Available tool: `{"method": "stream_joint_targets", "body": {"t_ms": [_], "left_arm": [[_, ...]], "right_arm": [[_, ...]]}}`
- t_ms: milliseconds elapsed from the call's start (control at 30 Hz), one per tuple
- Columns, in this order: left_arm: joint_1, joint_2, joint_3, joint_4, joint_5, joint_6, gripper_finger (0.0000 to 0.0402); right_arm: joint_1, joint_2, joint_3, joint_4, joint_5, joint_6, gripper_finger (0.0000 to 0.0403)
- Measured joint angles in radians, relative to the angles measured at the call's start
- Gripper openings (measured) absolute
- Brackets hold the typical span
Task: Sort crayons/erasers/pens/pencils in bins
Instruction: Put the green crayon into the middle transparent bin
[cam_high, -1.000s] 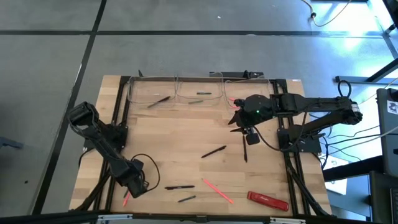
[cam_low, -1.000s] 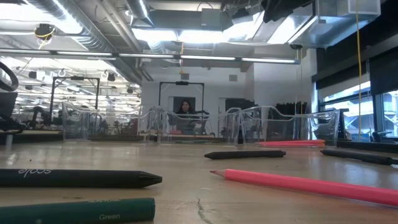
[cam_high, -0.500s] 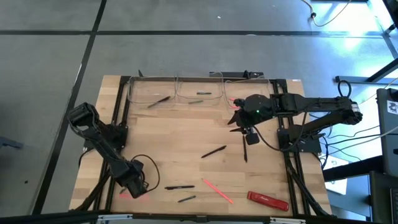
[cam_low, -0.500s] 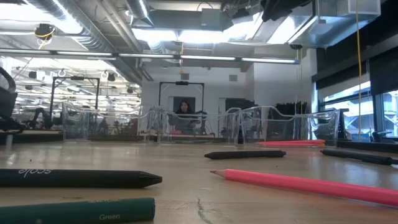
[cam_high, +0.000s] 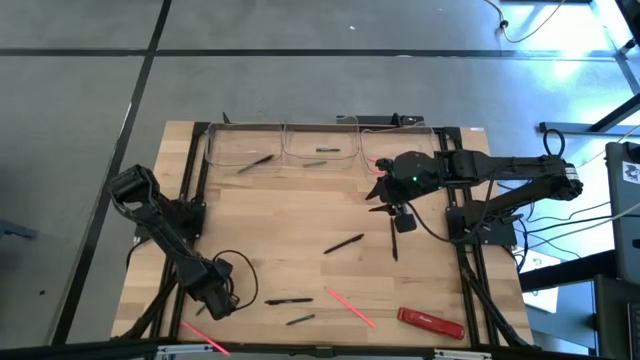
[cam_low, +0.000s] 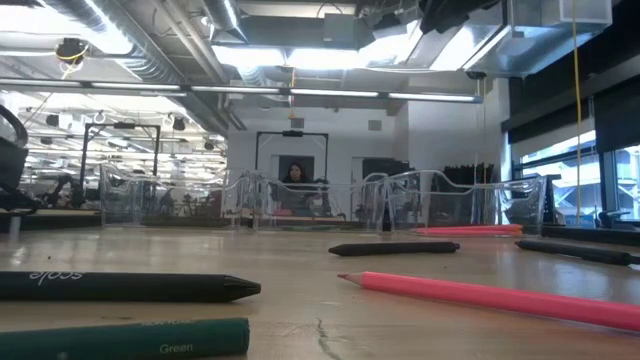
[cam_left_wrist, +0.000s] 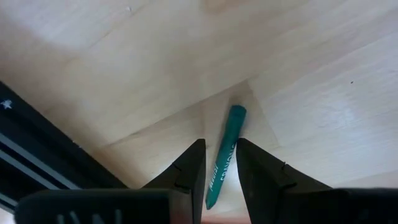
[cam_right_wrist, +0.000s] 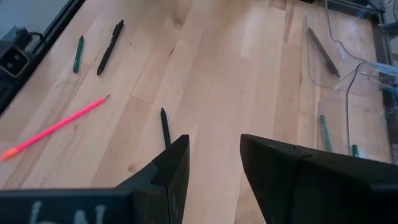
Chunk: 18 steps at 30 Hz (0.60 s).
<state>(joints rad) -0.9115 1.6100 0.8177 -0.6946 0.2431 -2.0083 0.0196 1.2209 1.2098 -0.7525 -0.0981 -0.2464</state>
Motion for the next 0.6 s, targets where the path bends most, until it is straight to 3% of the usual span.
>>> {"method": "stream_joint_targets", "body": {"t_ms": [300, 600], "left_arm": [[-0.002, -0.001, 0.001, 0.0, -0.103, -0.005, 0.0082], [-0.007, -0.006, -0.041, 0.064, -0.085, -0.008, 0.0082]], "right_arm": [[0.0, 0.0, 0.0, 0.002, 0.0, 0.033, 0.0145], [0.0, 0.0, 0.0, 0.001, 0.0, 0.033, 0.0145]]}}
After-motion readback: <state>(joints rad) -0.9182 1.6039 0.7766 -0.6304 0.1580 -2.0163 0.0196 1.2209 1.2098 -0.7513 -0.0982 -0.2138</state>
